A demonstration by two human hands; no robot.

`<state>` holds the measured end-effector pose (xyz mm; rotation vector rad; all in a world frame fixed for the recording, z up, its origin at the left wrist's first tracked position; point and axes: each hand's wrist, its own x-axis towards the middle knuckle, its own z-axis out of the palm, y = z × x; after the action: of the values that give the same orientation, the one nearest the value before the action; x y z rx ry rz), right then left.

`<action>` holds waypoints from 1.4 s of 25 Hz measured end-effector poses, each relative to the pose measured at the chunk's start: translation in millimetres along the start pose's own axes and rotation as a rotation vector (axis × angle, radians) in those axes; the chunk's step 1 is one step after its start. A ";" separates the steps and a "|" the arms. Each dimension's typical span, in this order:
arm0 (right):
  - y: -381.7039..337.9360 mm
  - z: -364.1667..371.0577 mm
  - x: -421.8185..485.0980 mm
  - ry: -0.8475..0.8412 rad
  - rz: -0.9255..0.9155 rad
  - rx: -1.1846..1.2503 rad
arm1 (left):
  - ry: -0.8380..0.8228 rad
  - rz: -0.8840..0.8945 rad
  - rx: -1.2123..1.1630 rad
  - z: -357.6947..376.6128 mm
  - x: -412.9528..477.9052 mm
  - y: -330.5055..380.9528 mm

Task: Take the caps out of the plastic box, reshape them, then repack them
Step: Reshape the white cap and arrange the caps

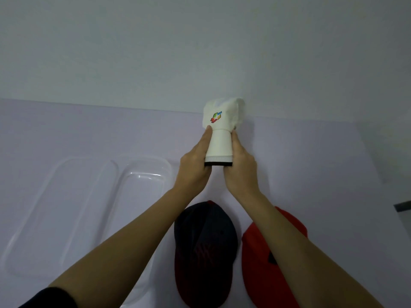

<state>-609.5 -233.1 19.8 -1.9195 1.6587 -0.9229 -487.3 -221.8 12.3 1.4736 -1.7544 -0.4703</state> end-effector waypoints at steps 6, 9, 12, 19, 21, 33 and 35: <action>4.2 -28.7 -16.9 -0.092 -0.008 0.118 | 0.120 0.138 0.162 -5.6 -5.6 10.4; -6.3 -28.5 -22.5 -0.074 -0.023 0.210 | 0.120 -0.049 -0.121 -1.9 -17.4 24.3; -2.7 -31.4 -24.5 -0.070 -0.074 0.127 | 0.095 -0.138 -0.289 -5.7 -24.1 19.8; -21.3 -23.3 -50.2 -0.110 0.155 0.467 | 0.101 -0.329 -0.598 -7.4 -28.4 26.6; -23.7 -26.6 -46.4 -0.086 0.132 0.450 | 0.108 -0.335 -0.570 -7.9 -35.5 29.6; -16.1 -26.3 -45.9 -0.060 -0.206 0.488 | -0.079 -0.114 -0.478 -34.1 -42.4 49.1; -32.8 -15.8 -52.3 -0.030 -0.128 0.665 | -0.029 -0.200 -0.651 -30.0 -43.2 56.9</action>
<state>-601.5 -174.4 43.3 -1.5668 1.0271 -1.2865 -501.1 -160.3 57.3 1.1651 -1.2921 -1.0560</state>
